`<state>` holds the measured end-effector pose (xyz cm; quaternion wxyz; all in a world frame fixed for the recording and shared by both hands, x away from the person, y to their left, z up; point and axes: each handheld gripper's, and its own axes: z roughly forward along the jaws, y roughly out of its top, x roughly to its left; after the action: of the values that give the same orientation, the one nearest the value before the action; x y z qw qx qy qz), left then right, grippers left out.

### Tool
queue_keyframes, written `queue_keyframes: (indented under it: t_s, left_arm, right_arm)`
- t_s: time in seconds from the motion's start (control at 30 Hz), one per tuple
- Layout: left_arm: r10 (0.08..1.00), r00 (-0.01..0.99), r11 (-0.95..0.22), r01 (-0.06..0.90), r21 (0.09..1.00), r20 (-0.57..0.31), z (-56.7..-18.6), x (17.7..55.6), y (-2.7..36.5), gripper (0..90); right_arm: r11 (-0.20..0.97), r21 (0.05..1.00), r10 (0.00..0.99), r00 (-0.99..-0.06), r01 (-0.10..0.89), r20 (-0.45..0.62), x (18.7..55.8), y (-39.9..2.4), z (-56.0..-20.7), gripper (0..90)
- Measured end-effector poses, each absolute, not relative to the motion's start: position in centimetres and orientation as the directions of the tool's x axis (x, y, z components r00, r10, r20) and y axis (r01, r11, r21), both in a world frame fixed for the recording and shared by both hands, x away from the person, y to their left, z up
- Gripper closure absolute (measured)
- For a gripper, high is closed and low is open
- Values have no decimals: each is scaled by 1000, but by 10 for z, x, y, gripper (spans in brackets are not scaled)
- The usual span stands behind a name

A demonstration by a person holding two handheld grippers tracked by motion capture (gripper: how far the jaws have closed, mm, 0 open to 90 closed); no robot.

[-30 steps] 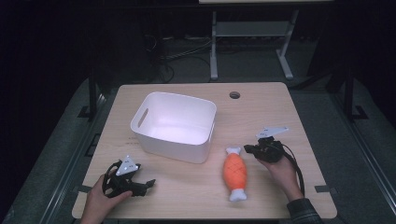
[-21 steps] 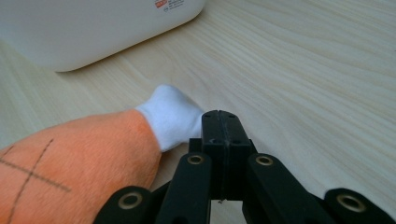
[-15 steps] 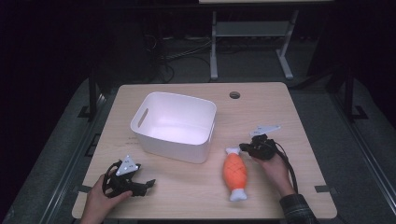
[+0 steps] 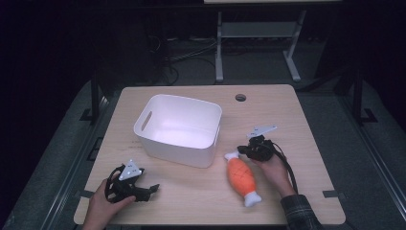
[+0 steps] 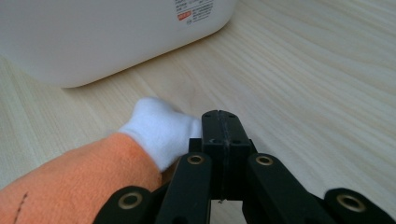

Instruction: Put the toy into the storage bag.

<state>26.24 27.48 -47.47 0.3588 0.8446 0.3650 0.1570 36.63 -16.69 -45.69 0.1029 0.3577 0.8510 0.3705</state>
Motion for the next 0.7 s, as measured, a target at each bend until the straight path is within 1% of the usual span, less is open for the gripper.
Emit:
queue_keyframes:
  t_s: [0.23,0.7]
  left_arm:
    - [729,684,-476,504,721,3,-475,262,275,129]
    - [729,684,-476,504,721,3,-475,262,275,130]
  right_arm:
    - [491,707,658,-749,509,82,364,-160,-457,897]
    - [533,726,558,-826,434,84,359,-144,-457,897]
